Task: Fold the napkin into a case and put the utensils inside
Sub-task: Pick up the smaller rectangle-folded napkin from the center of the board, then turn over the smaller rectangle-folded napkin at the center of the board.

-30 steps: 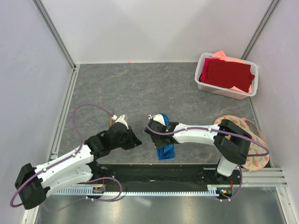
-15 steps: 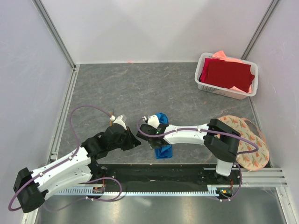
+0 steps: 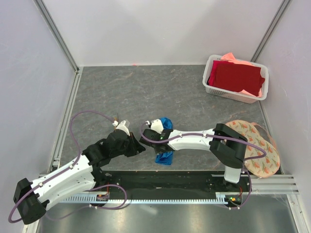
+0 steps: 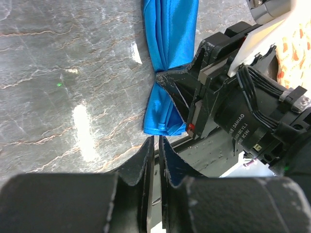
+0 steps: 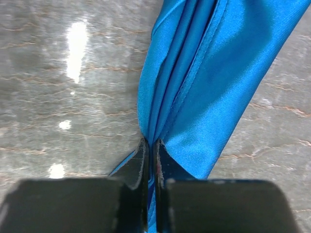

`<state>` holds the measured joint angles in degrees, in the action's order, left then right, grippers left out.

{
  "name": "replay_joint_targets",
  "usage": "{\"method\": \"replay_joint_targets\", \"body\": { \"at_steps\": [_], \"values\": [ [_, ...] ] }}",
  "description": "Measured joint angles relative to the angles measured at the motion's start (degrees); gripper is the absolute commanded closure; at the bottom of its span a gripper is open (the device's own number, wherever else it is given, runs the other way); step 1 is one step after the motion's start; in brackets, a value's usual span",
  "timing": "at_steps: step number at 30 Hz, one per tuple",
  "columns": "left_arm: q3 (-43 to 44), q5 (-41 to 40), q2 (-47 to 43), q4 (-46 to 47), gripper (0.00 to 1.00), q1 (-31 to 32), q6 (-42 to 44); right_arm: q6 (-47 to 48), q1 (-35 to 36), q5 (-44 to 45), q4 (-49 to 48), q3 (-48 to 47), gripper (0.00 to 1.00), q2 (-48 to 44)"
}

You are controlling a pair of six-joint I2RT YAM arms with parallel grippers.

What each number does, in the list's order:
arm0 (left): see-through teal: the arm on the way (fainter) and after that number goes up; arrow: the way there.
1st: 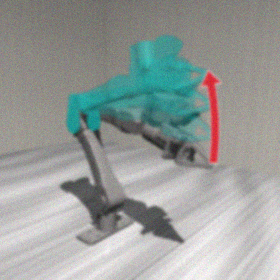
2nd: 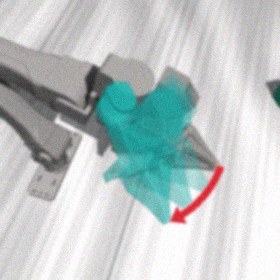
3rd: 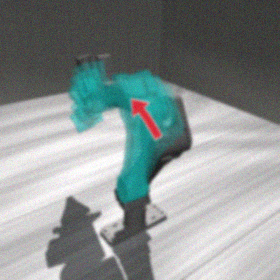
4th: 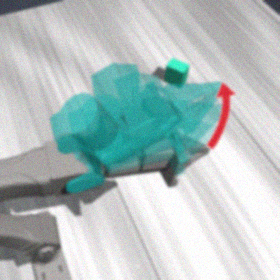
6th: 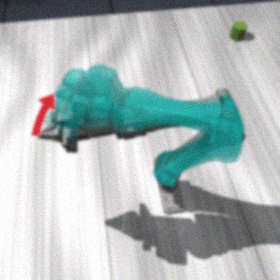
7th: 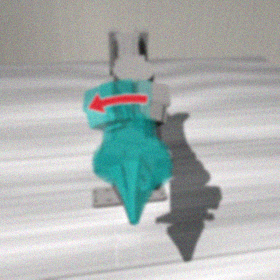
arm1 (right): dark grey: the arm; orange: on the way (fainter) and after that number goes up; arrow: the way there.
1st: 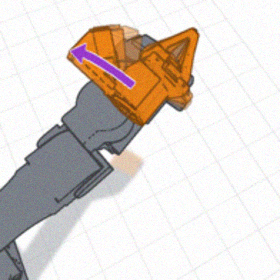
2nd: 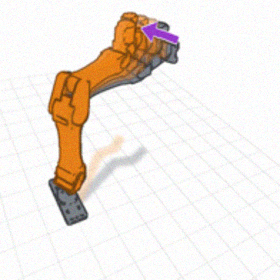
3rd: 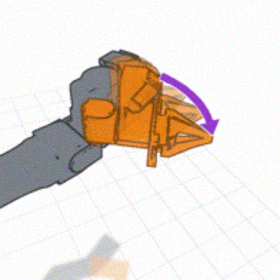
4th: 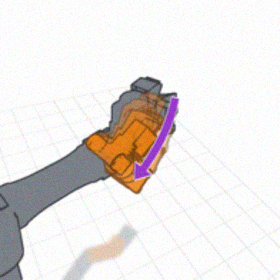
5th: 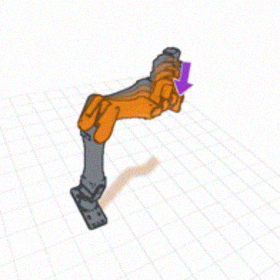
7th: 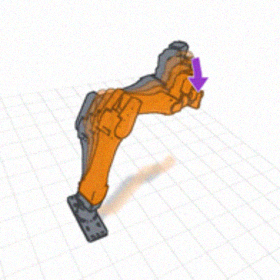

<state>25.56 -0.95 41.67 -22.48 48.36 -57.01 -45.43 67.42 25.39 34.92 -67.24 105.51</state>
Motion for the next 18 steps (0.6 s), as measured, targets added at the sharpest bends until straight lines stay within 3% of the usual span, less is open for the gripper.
{"method": "replay_joint_targets", "body": {
  "at_steps": [11,18],
  "values": [
    [0.66,0.0,0.42,-4.55,0.85,-5.73,2.82,2.43,-0.04,-7.43,-1.86,-4.15,1.0,-2.69],
    [5.07,-1.97,-3.98,-9.84,0.87,-8.15,3.82,2.91,-1.03,-14.8,-12.37,-3.06,1.0,-9.46]
  ]
}}
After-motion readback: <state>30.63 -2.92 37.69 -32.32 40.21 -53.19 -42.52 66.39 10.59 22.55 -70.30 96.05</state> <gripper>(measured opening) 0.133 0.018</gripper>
